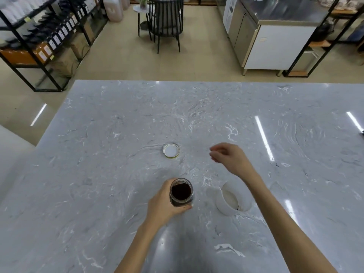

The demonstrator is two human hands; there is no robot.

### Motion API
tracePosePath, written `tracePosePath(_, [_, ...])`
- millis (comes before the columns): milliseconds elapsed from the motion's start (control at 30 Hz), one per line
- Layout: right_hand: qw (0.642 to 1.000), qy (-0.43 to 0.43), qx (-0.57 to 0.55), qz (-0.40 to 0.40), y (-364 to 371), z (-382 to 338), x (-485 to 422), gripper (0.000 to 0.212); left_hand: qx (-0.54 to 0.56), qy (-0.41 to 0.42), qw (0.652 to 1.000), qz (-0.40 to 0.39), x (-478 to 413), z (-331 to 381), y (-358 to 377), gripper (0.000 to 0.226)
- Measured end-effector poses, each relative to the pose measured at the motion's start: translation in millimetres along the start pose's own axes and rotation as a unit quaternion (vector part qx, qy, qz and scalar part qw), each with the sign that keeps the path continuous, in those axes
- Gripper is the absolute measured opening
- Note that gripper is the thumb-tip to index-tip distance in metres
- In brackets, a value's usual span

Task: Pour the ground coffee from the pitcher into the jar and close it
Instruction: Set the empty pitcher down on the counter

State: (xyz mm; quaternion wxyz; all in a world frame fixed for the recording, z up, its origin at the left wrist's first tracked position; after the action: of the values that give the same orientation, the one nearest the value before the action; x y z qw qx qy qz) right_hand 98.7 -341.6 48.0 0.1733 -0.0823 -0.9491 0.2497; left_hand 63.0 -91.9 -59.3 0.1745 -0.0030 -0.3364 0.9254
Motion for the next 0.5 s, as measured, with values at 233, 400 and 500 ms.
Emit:
tracePosePath(233, [0.950,-0.047,0.263,-0.162,116.6,-32.0,-112.9,0.075,0.008,0.011,1.000,-0.026,-1.4,-1.3,0.9,0.087])
tracePosePath(400, [0.902,-0.090,0.364,-0.214,153.2,-22.7,-127.4,0.098,0.005,0.019,1.000,-0.023,0.7,-2.0,-0.3,0.089])
tracePosePath(500, [0.886,-0.108,0.410,-0.189,164.3,-14.9,-126.5,0.083,0.006,0.015,1.000,-0.027,0.7,-2.6,0.2,0.089])
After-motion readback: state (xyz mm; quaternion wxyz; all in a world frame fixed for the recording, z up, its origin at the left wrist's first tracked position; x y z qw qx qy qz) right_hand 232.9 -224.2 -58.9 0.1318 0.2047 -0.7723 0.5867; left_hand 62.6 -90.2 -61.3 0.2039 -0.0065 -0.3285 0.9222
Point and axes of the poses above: each hand's wrist, its own x-axis away from the middle knuckle, its own y-axis out of the palm, z = x × y, the point moved 3 cm from there along -x, towards the middle knuckle, and after that the axes turned 3 degrees about y, right-handed, at the moved point
